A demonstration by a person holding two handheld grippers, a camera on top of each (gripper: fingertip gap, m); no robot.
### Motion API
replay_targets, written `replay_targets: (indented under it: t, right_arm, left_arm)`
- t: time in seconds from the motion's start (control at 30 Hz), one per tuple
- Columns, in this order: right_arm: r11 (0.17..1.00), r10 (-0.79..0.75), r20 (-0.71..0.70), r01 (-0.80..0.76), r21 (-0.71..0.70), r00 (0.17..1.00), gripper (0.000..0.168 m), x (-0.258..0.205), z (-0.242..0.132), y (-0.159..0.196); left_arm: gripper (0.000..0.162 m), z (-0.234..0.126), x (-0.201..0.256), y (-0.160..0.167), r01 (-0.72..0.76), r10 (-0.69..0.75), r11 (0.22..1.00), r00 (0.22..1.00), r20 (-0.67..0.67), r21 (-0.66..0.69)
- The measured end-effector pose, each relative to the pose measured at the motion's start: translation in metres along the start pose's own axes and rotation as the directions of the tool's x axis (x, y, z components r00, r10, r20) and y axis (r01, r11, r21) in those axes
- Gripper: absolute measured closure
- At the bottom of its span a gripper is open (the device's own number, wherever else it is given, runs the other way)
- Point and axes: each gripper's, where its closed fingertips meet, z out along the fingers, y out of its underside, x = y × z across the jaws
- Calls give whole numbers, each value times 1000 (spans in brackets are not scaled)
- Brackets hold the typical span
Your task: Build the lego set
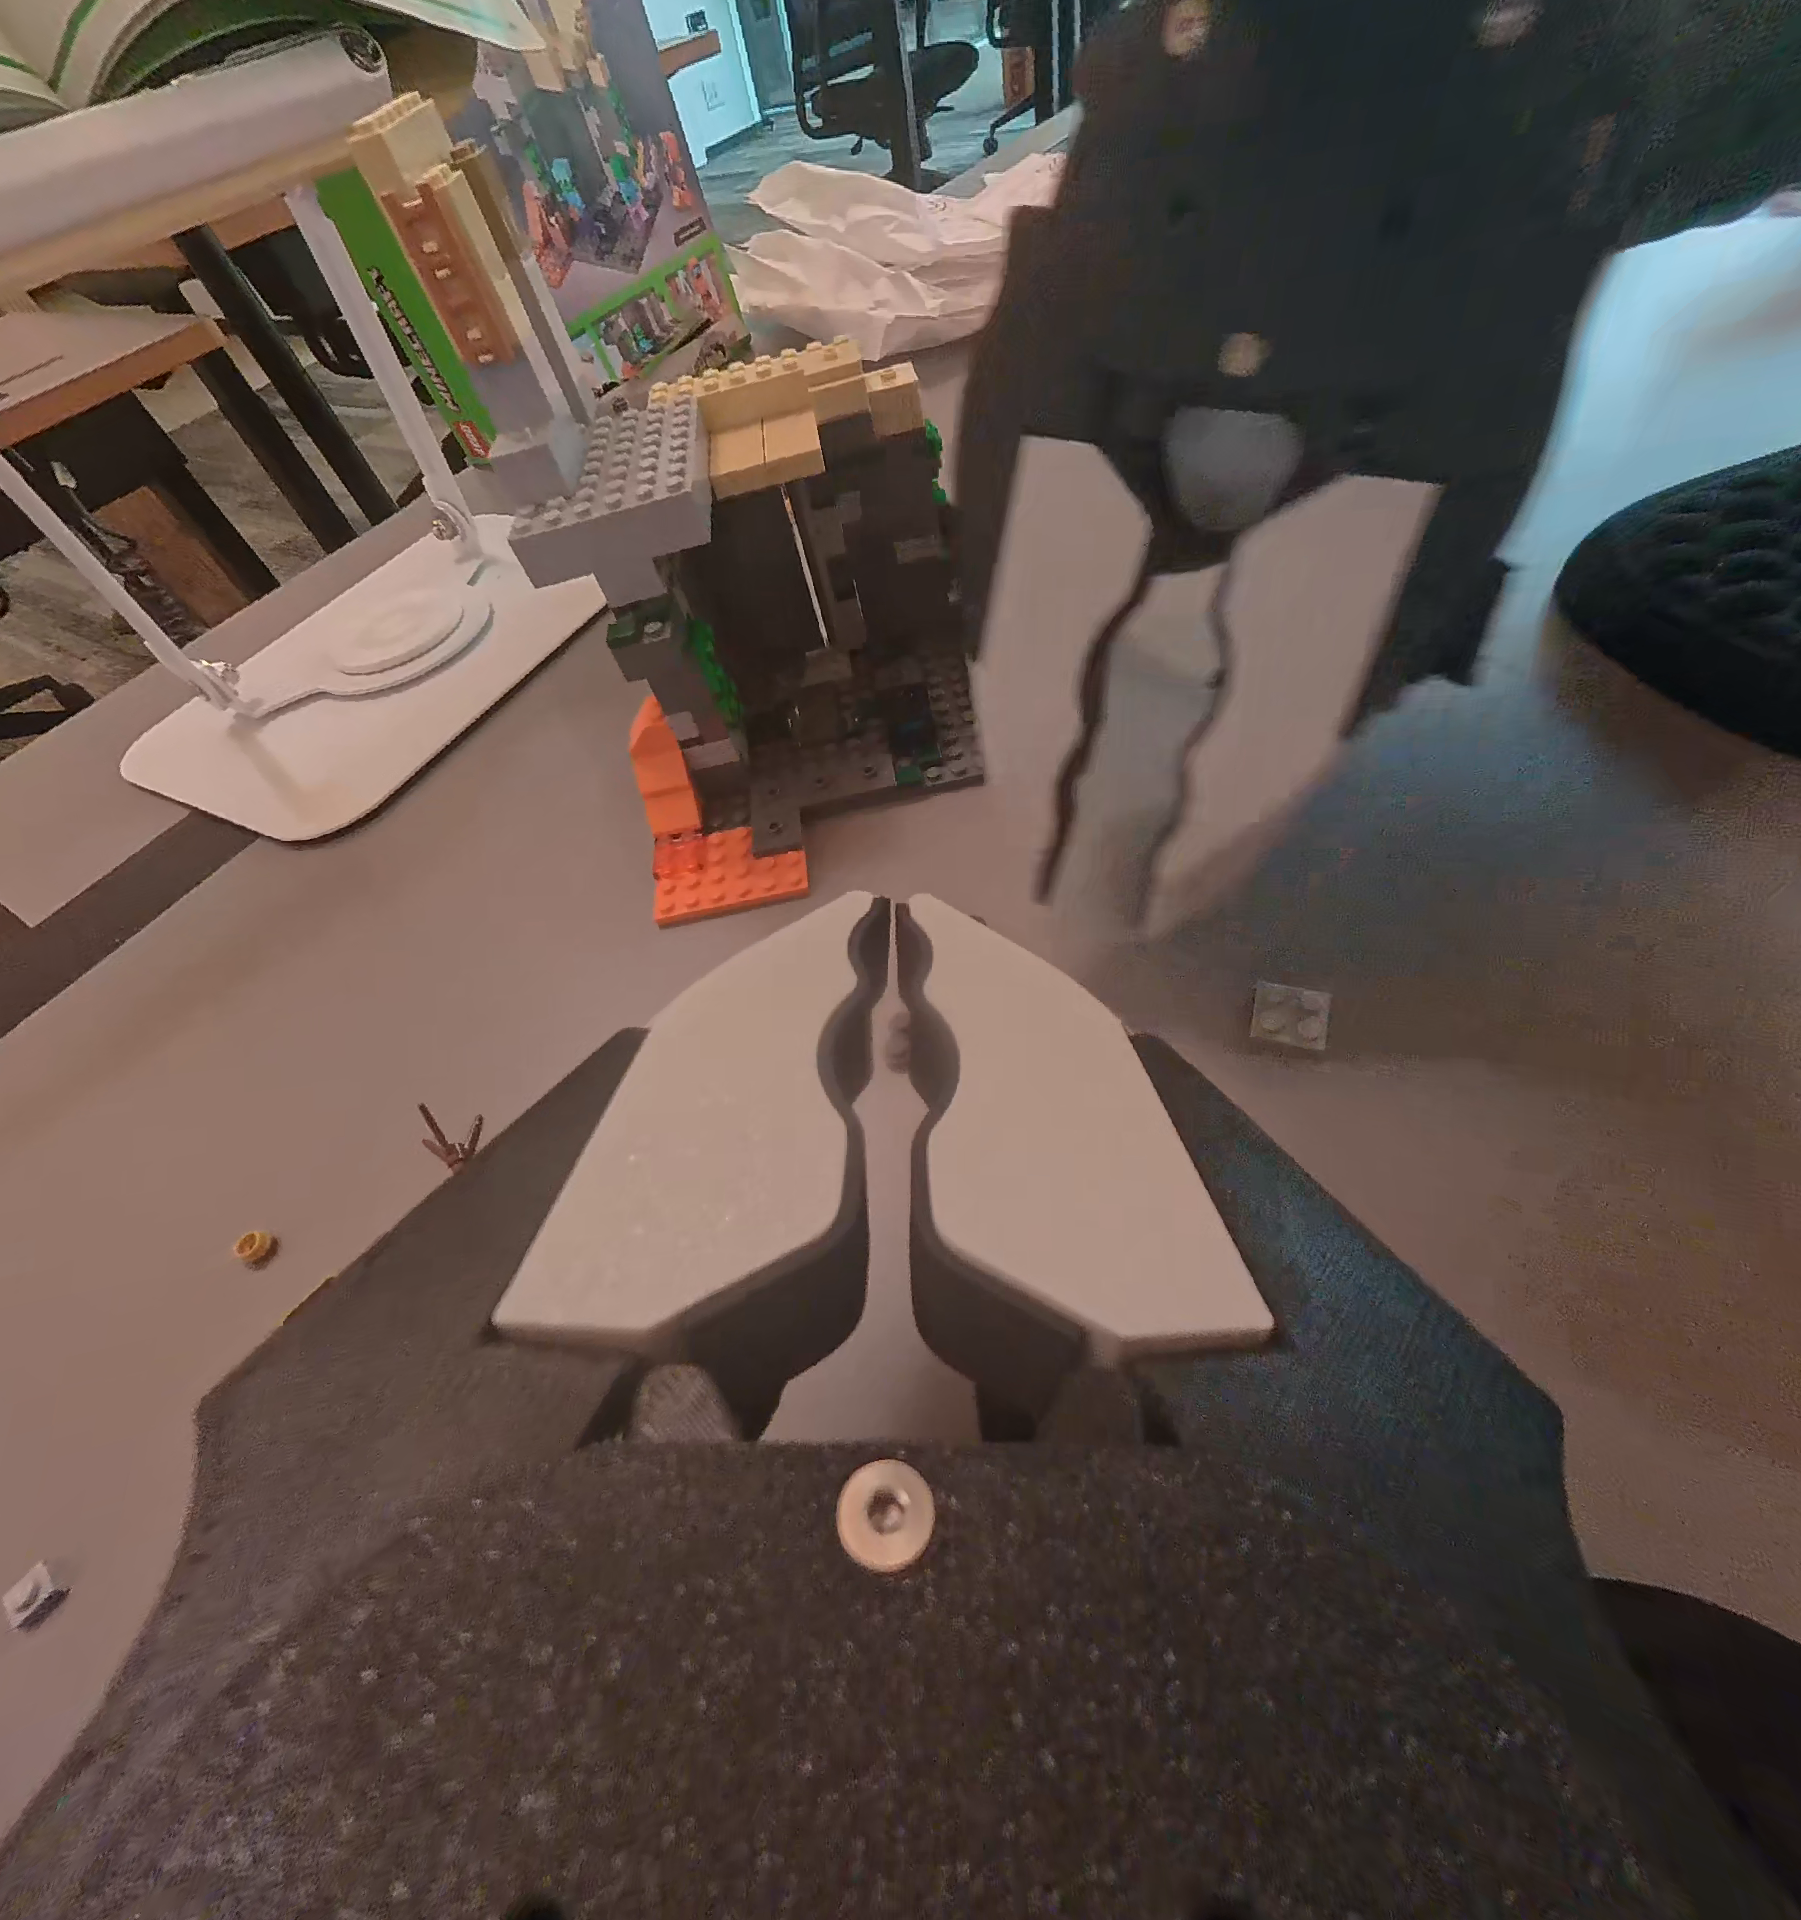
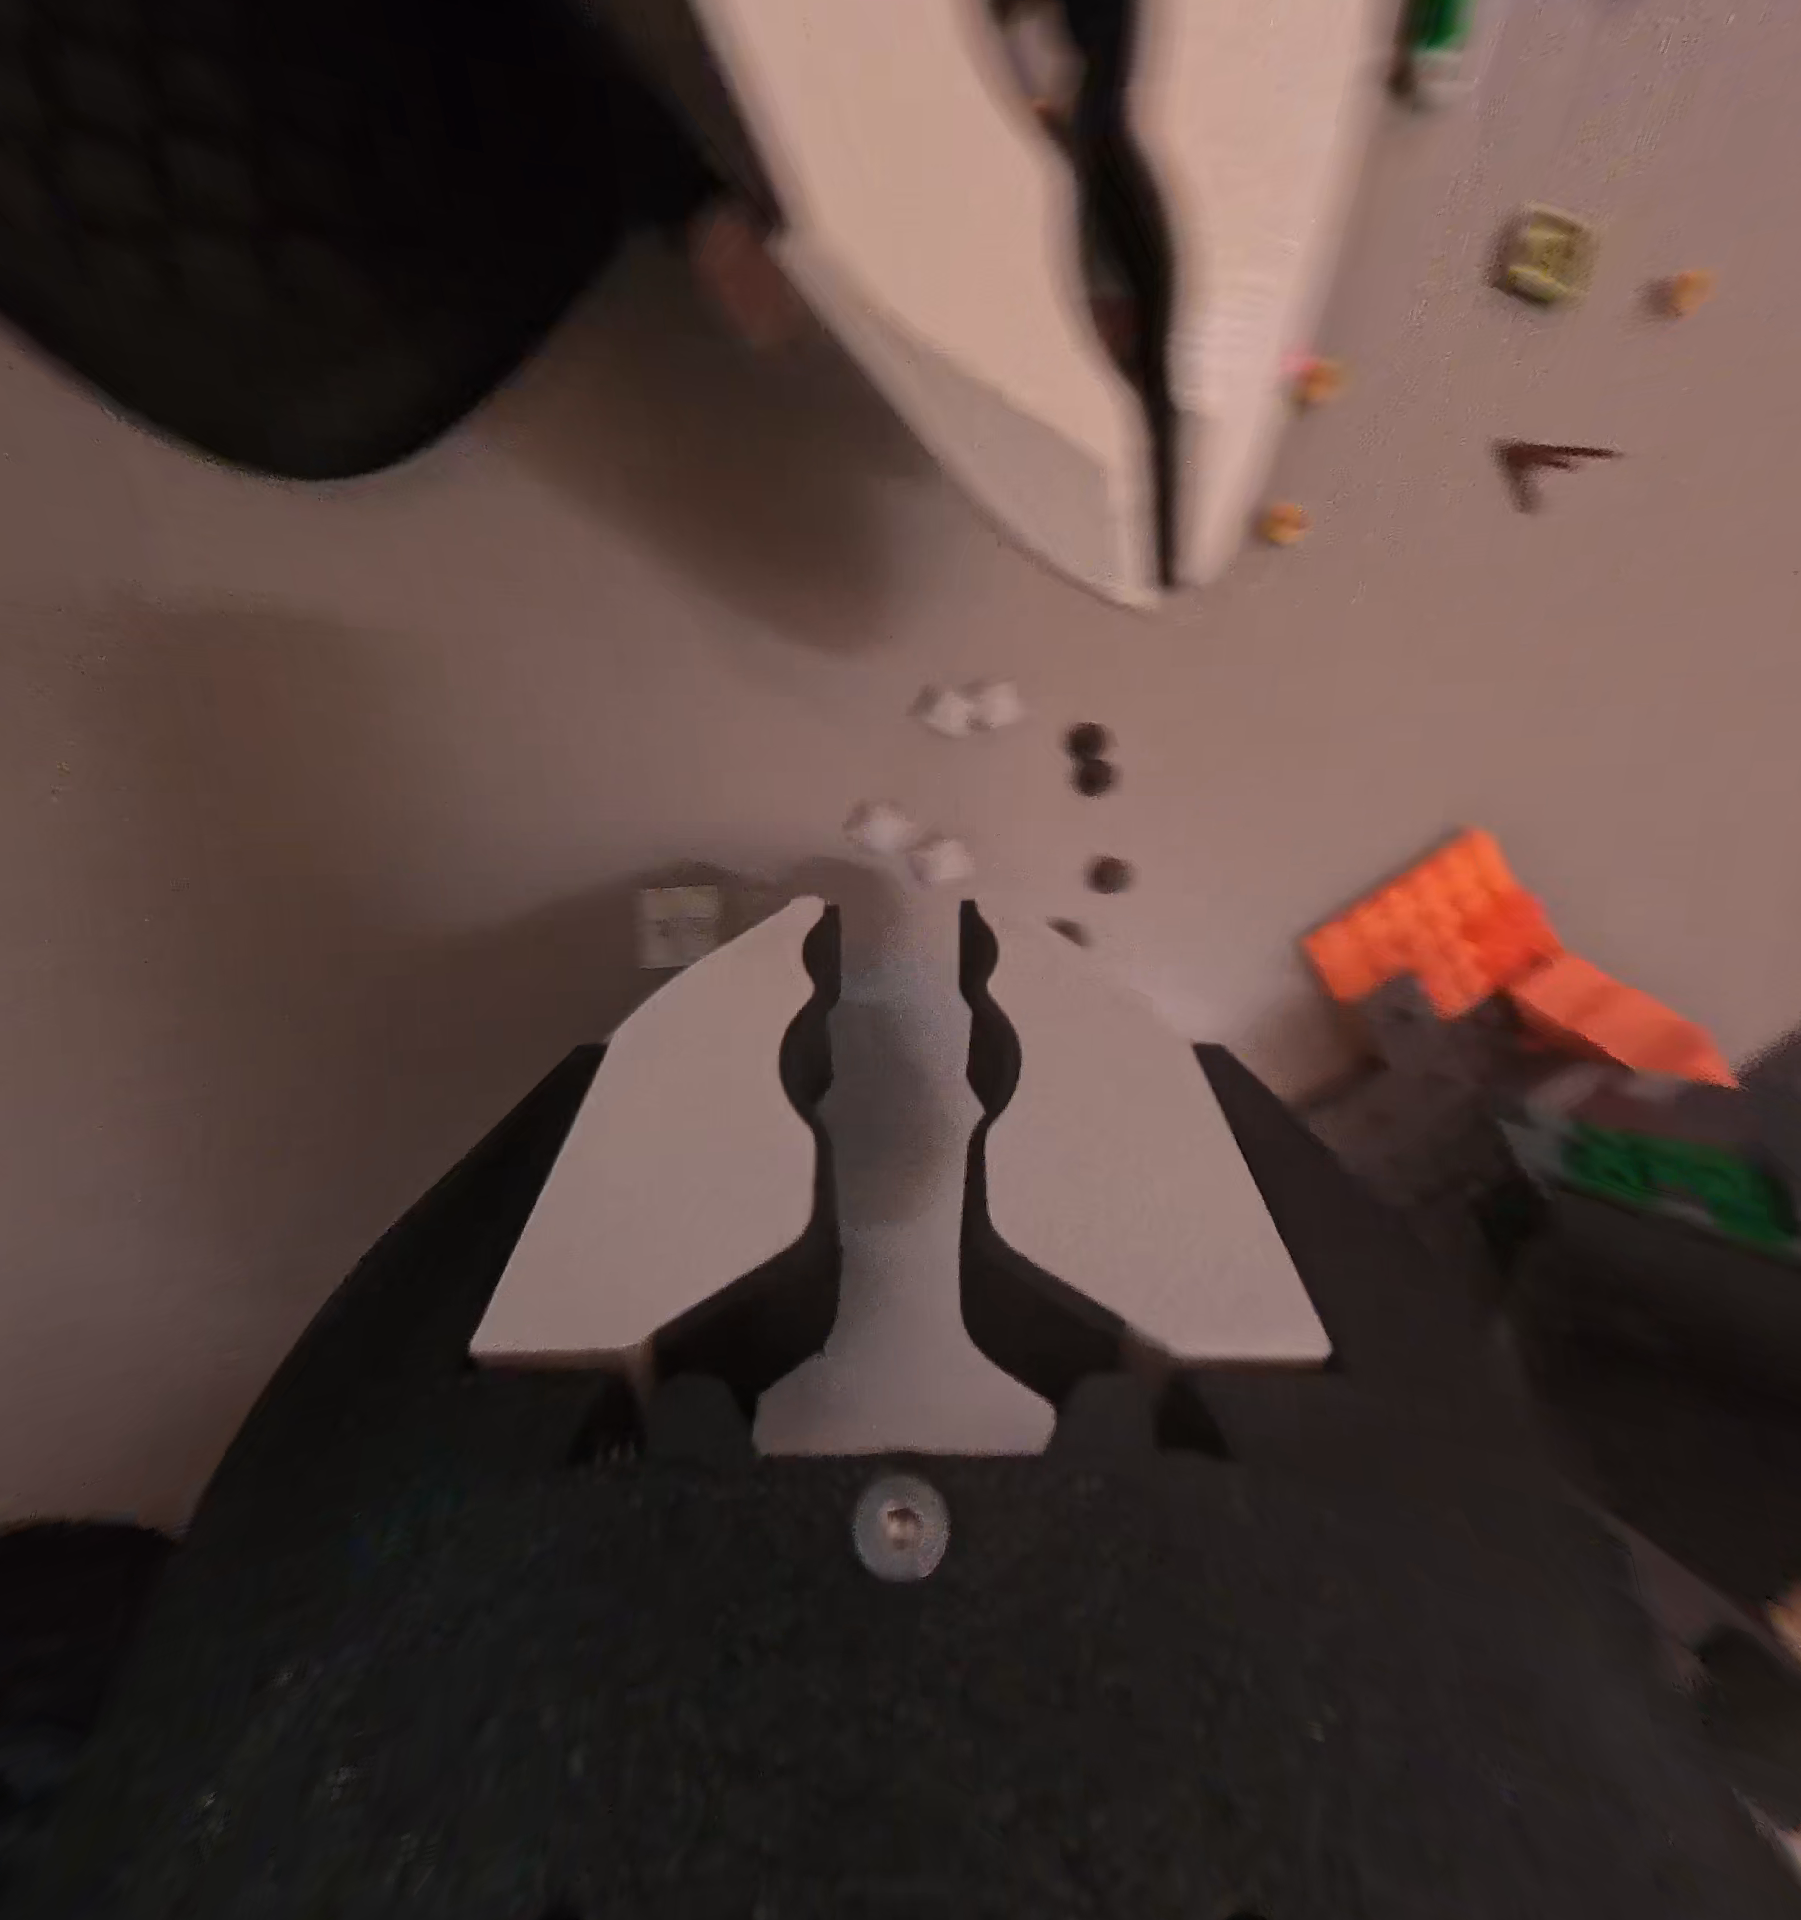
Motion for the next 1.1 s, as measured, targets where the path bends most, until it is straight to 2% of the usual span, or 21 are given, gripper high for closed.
replay_targets:
  t: [0.1, 0.23, 0.4, 0.6, 0.73, 1.1]
  right_arm:
    - [998, 47, -57, -49, -31, 997, 147, 28, 7, 11]
    - [996, 62, -45, -64, -54, 997, 148, 33, 20, 17]
    - [998, 45, -32, -46, -41, 998, 163, 31, 20, 15]
    - [998, -64, 83, 62, 26, 995, 165, -12, 5, -3]
    - [993, -118, 124, 117, 21, 985, 165, -40, 5, -4]
    - [994, -106, 147, 107, 3, 983, 165, -48, 10, 3]
  left_arm:
    - [162, -1, 0, -1, -3, 3, 1000, 1000, 2, 3]
    - [162, -1, 0, 0, -1, 1, 1000, 1000, 0, -2]
    - [162, 1, 1, 1, 3, -3, 1000, 1000, -11, -8]
    - [162, 2, 2, 3, 5, -5, 1000, 1000, -16, -16]
    - [162, 3, 3, 4, 4, -4, 1000, 1000, -22, -20]
    - [162, 3, 5, 4, -8, 8, 1000, 1000, -27, -23]
